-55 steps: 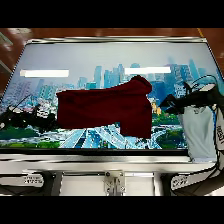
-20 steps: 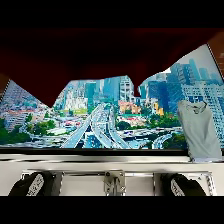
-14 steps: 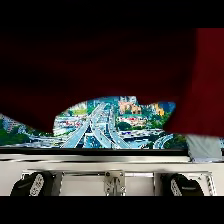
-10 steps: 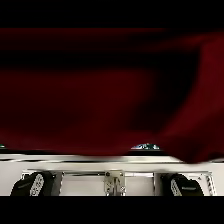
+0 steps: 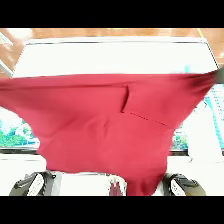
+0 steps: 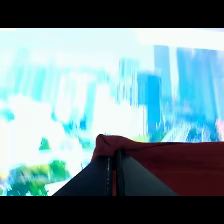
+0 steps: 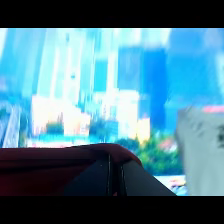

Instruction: Fold the shirts.

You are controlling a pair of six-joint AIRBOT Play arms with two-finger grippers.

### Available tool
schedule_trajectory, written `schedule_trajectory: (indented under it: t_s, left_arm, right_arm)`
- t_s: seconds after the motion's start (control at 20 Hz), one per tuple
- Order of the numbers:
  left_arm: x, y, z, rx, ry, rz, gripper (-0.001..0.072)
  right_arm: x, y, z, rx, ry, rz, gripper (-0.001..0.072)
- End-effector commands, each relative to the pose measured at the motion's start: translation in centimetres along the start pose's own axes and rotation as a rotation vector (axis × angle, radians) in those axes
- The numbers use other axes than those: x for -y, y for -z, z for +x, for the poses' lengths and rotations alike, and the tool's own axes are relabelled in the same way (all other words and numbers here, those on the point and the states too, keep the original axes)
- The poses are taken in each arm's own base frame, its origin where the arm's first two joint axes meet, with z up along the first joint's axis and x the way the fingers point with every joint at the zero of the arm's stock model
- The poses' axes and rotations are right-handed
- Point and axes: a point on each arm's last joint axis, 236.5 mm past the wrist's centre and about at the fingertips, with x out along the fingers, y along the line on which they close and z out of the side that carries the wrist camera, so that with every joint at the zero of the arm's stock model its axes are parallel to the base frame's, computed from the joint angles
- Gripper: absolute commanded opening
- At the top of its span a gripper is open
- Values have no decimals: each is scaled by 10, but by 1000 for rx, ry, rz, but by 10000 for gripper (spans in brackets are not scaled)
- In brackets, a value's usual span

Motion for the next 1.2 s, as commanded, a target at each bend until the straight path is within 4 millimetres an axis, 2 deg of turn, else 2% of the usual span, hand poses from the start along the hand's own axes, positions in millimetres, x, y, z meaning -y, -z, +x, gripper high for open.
schedule_trajectory:
  t_s: [0.0,0.05,0.15,0.25,0.35,0.45,0.55,0.65,0.75,0.85,1.0,1.05,1.15]
  left_arm:
    - [-44,68,127,-284,21,-103,45]
    - [-55,77,164,-328,23,-131,46]
    - [-64,84,225,-386,55,-185,45]
    - [-60,75,283,-386,115,-244,46]
    - [-54,57,328,-347,140,-245,46]
    - [-48,38,365,-276,138,-198,45]
    - [-39,22,393,-198,128,-171,46]
    - [-32,19,413,-152,118,-161,46]
    - [-28,34,426,-180,121,-162,46]
    - [-26,55,431,-250,135,-166,46]
    - [-25,69,415,-339,162,-154,46]
    - [-25,73,404,-375,179,-132,46]
    - [-28,89,376,-485,212,-108,46]
  right_arm:
    - [-7,45,151,-227,-95,103,60]
    - [-10,45,186,-227,-123,126,60]
    - [-13,25,249,-143,-164,205,60]
    - [-12,-6,292,10,-186,252,60]
    - [-6,-34,317,166,-139,166,60]
    - [-2,-56,331,292,-89,127,60]
    - [1,-58,348,333,-65,144,61]
    - [2,-39,371,281,-63,150,60]
    - [0,-19,387,217,-72,154,61]
    - [-5,-5,392,162,-90,163,61]
    - [-15,12,377,54,-138,156,61]
    - [-18,21,366,-3,-159,148,61]
    - [-25,51,335,-175,-216,164,61]
